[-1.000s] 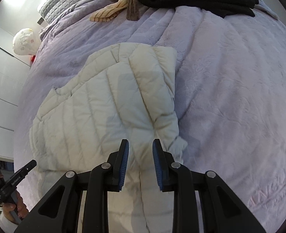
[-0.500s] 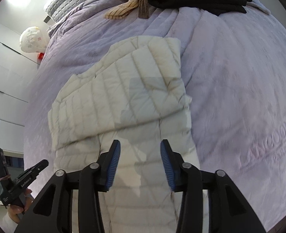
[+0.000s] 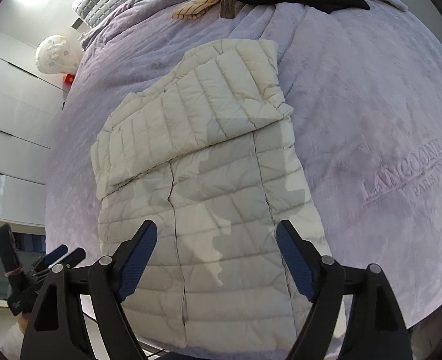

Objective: Fold large clothes

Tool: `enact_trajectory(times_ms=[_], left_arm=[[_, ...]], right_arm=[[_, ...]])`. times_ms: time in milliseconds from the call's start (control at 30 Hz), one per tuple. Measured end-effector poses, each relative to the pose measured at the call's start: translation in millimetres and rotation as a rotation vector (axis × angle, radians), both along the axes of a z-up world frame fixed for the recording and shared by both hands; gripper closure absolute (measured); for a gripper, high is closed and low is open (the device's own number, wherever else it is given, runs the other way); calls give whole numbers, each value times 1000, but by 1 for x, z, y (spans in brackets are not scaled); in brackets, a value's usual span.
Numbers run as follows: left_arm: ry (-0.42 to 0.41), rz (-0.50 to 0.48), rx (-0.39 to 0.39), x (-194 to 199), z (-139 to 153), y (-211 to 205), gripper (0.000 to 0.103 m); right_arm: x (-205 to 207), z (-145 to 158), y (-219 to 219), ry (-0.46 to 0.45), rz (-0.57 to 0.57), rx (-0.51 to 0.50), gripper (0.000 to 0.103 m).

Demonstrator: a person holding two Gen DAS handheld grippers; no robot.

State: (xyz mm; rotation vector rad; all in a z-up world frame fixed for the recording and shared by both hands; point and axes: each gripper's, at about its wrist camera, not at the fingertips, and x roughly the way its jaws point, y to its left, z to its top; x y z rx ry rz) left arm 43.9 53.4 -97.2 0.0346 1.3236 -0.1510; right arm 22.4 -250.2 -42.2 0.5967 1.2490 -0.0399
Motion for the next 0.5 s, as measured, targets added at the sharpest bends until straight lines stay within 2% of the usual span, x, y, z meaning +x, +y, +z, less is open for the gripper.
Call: enact_trajectory(times_ms=[133,200,367,500], left_arm=[[10,-3,31,-11,0,10,0],[11,-8,33,-16,1,14,0],[3,-31,37,-22,4,22,0],[20,-20,31,-23,-1,31,0]], right_arm=[[-8,3,1,-6,-3,11,16],[-11,0,3,3,3,36,1],[-16,-8,14,26,13,85,0],[-15,-11,17,68,29,56,0]])
